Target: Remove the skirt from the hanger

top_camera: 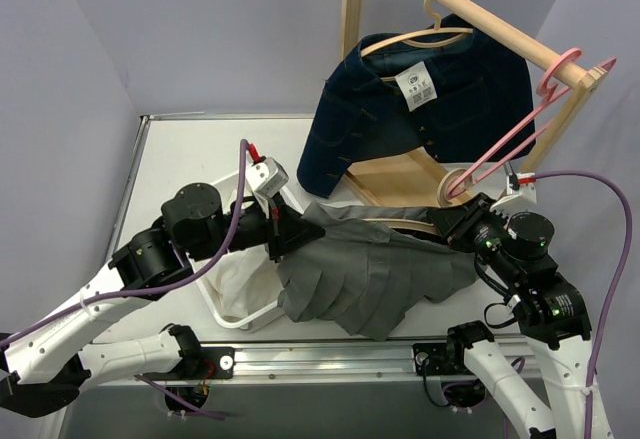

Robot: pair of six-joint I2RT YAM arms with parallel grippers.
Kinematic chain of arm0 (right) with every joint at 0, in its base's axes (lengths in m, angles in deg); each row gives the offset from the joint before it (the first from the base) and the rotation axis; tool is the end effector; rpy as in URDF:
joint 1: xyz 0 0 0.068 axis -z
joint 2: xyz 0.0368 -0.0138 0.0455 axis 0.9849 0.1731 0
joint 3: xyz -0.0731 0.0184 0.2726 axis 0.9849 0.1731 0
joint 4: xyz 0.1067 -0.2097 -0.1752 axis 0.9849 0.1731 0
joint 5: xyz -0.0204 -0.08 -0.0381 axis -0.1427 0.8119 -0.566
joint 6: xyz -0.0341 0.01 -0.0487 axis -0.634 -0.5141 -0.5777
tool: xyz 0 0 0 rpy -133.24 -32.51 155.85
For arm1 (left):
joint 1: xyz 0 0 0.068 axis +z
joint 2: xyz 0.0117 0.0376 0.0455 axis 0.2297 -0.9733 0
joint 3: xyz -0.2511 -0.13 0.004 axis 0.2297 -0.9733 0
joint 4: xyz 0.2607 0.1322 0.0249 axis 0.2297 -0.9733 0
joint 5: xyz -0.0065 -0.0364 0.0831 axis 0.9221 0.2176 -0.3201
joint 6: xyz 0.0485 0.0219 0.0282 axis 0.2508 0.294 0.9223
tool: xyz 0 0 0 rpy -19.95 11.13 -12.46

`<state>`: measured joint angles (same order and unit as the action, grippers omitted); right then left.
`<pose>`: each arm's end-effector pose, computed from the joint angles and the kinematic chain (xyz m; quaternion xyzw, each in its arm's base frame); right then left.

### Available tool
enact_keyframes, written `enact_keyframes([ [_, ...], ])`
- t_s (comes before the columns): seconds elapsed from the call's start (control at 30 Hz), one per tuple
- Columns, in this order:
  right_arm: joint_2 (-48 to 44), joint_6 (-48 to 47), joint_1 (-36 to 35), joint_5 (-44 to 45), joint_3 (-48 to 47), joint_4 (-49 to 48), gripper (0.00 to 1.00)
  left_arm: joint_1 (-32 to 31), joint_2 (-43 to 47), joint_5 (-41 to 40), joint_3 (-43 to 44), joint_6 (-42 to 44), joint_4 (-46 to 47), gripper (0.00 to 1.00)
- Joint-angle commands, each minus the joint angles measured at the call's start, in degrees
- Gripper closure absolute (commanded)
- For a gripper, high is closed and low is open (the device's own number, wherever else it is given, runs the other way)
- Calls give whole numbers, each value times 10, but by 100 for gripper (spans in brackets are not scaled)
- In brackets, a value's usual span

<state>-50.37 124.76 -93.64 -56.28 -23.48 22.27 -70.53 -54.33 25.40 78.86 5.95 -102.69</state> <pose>0.1330 0.0406 0.4229 0.1018 0.7235 0.3659 0.5764 0.1155 -0.1971 0.4653 0.3043 0.6823 -0.4740 0.4660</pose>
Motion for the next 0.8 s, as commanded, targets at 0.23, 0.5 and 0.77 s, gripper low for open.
enact_keyframes([
  [0.23,-12,63,9,67,-12,-59,100,4,46,33,-23,20,-64,98],
  [0.5,-2,64,9,68,-51,-51,100,4,41,19,-31,5,-56,96],
  [0.77,6,58,9,63,-76,-50,100,4,-3,57,-35,-27,-16,66],
])
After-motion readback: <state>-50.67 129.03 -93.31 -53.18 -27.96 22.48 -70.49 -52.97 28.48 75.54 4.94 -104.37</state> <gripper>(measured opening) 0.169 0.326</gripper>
